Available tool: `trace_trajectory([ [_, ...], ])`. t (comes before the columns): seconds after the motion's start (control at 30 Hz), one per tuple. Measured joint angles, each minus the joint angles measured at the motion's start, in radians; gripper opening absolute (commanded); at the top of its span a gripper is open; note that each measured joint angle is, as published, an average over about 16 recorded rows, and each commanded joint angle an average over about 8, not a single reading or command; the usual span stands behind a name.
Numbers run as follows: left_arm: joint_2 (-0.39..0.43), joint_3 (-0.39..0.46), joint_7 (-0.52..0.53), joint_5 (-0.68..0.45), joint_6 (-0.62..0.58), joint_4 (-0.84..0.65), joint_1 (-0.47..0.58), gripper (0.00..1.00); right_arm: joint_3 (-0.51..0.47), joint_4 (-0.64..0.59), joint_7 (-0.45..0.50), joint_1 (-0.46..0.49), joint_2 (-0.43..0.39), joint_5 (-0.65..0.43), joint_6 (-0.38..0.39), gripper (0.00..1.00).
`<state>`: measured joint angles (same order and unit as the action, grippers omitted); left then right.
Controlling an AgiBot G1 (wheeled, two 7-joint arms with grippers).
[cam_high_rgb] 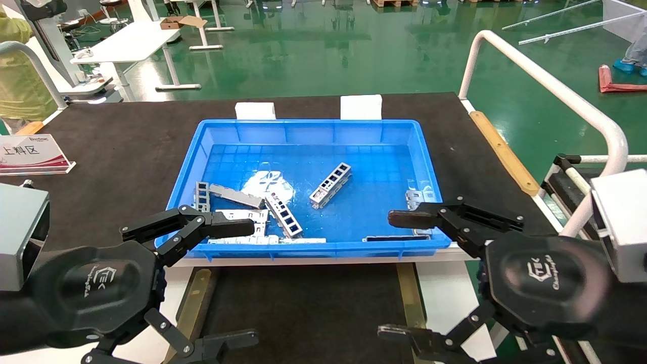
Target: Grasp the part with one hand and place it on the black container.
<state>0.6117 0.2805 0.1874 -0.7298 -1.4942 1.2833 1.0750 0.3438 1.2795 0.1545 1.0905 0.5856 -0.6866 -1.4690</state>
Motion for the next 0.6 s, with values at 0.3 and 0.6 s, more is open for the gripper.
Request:
trace_trajectory([
  [0.3, 0.0, 0.0, 0.0, 0.0, 0.0, 0.0, 0.0, 1.0, 0.0, 0.0, 0.0, 0.0, 0.0, 0.0, 0.0, 1.0],
  [0.6, 0.0, 0.0, 0.0, 0.0, 0.0, 0.0, 0.0, 1.0, 0.0, 0.0, 0.0, 0.0, 0.0, 0.0, 0.0, 1.0],
])
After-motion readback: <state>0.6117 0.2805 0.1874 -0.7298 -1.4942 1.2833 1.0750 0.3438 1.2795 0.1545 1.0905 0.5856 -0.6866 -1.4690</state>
